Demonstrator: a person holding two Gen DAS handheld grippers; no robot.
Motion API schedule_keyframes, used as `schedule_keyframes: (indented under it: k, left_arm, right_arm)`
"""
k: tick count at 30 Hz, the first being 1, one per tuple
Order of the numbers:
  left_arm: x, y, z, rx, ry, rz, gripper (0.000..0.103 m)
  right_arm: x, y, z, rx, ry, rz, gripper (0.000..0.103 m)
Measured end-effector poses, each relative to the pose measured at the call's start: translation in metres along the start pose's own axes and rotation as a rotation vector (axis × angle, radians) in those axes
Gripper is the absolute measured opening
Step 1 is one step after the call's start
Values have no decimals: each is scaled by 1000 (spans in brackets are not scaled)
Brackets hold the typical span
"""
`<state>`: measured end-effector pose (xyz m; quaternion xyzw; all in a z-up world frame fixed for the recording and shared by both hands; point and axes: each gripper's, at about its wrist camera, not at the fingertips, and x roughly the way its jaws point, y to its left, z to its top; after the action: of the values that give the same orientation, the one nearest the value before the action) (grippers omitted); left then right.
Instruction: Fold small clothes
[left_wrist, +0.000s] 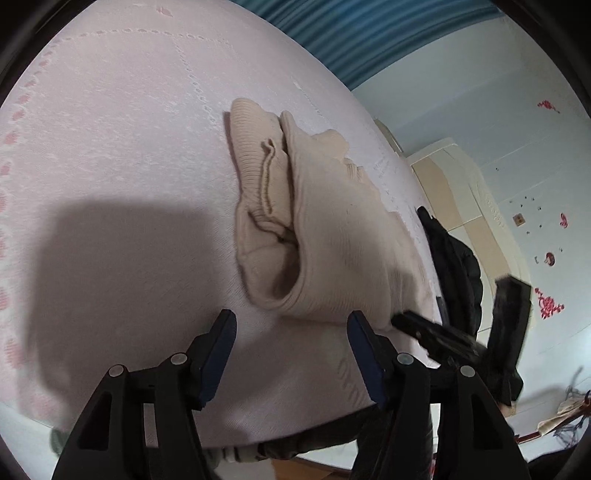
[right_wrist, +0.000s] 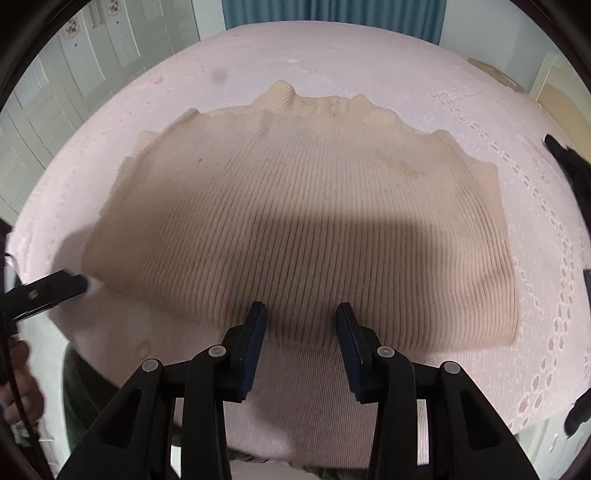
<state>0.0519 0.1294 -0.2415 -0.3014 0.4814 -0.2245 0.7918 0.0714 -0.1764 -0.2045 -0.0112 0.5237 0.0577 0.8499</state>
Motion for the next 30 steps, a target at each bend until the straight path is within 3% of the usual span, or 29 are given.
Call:
schedule_keyframes:
  k: [4, 15, 20, 30]
  left_arm:
    - [17, -6, 9, -40, -23, -18, 62]
    - [59, -20, 51, -97, -58, 12, 60]
    - [68, -27, 60, -96, -74, 95, 46]
    - [77, -41, 62, -70, -100, 197, 41]
  right_arm:
    - [-16, -14, -9, 45, -22, 45, 40]
    - [-44, -78, -13, 187, -78, 36, 40]
    - [-47, -102, -13, 230, -107, 5, 40]
    - [-48, -145, -21, 301, -160, -90, 40]
